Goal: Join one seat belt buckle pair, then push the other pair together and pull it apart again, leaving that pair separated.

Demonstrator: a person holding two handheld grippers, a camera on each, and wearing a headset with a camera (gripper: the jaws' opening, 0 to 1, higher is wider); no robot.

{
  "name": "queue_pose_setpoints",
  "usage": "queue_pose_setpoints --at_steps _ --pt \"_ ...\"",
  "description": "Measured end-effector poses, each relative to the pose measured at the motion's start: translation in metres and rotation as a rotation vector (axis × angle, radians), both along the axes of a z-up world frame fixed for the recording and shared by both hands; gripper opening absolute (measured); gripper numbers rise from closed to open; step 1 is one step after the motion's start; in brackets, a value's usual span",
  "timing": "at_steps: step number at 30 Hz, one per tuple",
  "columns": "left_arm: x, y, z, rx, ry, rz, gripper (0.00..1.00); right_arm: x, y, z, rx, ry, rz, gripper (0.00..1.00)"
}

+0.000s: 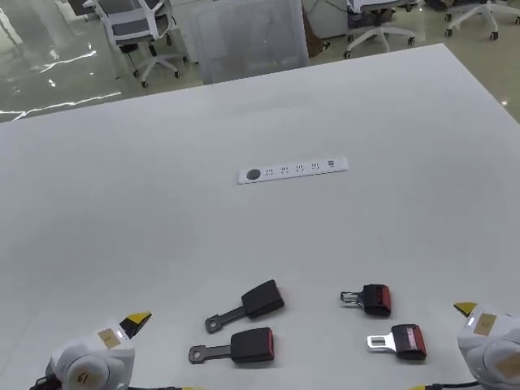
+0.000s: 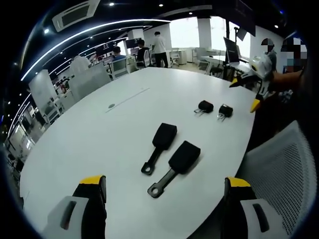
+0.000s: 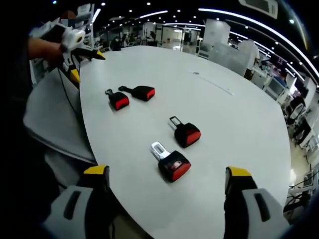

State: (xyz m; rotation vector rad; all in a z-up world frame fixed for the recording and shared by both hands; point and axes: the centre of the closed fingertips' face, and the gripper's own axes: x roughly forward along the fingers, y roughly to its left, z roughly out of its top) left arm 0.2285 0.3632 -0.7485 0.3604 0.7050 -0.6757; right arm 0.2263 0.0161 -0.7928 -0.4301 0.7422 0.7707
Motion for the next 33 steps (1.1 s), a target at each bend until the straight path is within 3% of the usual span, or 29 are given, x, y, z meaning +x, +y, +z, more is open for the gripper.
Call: queue_pose_setpoints --at_steps 2,9,13,17,20,25,33 --pt "-0.001 -0.002 0.0 -0.013 0.002 0.007 1.0 -0.001 -0.001 0.0 0.001 0.002 0.0 0.97" --pt "-0.007 -0.002 -0.004 0.007 0.005 -0.001 1.0 -0.004 0.001 0.009 0.021 0.0 0.016 0.96" --pt "-0.009 -0.002 -0.005 0.022 0.005 -0.012 1.0 -0.003 0.007 0.017 0.136 0.038 -0.036 0.95" --pt "-0.009 -0.003 -0.004 0.017 0.002 -0.009 0.98 0.0 0.005 0.019 0.122 0.019 -0.039 0.93" --pt "-0.011 -0.003 -0.004 0.012 0.011 -0.006 0.98 0.001 0.005 0.023 0.156 0.023 -0.052 0.89" --pt "-0.01 0.004 -0.005 0.024 0.019 0.009 0.95 0.001 0.004 0.024 0.141 0.013 -0.04 0.86" --pt "-0.006 0.0 -0.005 0.034 0.015 -0.005 0.93 -0.002 0.004 0.023 0.122 0.018 -0.007 0.81"
